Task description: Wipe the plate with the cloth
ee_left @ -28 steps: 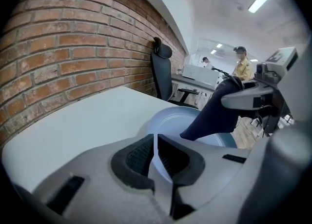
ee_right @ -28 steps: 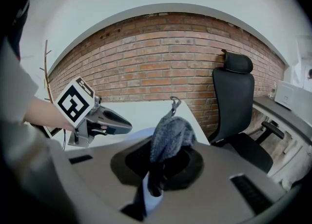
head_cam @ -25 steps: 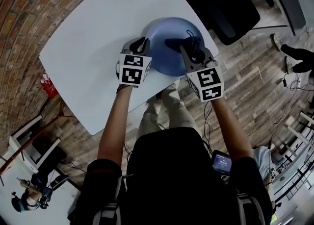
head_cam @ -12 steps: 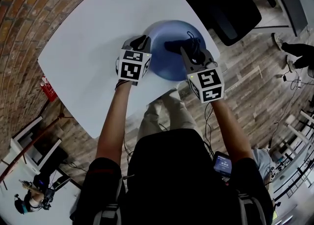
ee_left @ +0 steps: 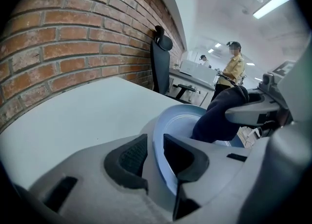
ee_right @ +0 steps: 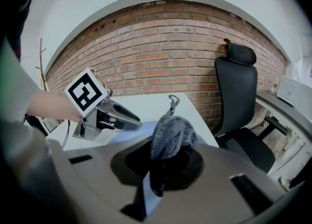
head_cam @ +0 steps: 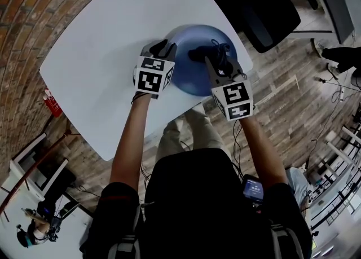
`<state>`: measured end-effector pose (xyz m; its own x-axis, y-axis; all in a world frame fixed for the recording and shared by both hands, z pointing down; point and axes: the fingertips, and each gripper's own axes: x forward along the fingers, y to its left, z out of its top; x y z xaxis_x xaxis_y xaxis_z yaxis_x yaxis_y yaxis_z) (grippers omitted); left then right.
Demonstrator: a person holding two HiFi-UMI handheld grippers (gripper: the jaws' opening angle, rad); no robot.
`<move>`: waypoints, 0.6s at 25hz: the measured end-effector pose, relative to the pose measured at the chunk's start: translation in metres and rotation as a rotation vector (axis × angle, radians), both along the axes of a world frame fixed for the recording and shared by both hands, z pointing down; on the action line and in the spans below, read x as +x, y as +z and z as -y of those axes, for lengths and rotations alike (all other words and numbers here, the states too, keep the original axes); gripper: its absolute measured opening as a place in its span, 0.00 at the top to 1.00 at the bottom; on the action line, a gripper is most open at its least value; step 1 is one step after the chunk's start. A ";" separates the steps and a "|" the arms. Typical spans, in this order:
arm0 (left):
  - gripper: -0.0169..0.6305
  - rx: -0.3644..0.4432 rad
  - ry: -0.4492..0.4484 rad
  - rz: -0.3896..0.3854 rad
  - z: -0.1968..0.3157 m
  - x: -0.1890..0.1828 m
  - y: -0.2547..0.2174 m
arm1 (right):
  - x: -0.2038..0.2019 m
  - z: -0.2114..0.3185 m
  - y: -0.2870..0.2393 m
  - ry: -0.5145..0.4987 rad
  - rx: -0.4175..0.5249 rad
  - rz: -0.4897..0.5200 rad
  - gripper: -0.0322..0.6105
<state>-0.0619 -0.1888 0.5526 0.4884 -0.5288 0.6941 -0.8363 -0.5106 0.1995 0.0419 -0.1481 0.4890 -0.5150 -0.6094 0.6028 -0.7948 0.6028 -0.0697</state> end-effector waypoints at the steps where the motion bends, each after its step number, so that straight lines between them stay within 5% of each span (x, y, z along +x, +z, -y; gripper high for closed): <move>1: 0.84 -0.002 0.000 -0.001 0.001 0.000 0.001 | 0.000 0.000 0.002 -0.001 -0.001 -0.005 0.89; 15: 0.87 -0.027 0.036 0.017 0.006 0.003 0.008 | -0.007 0.003 0.003 0.004 -0.009 0.003 0.89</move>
<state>-0.0584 -0.1952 0.5601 0.4947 -0.4922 0.7163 -0.8211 -0.5349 0.1995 0.0353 -0.1513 0.4919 -0.5141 -0.6060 0.6070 -0.7971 0.5989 -0.0772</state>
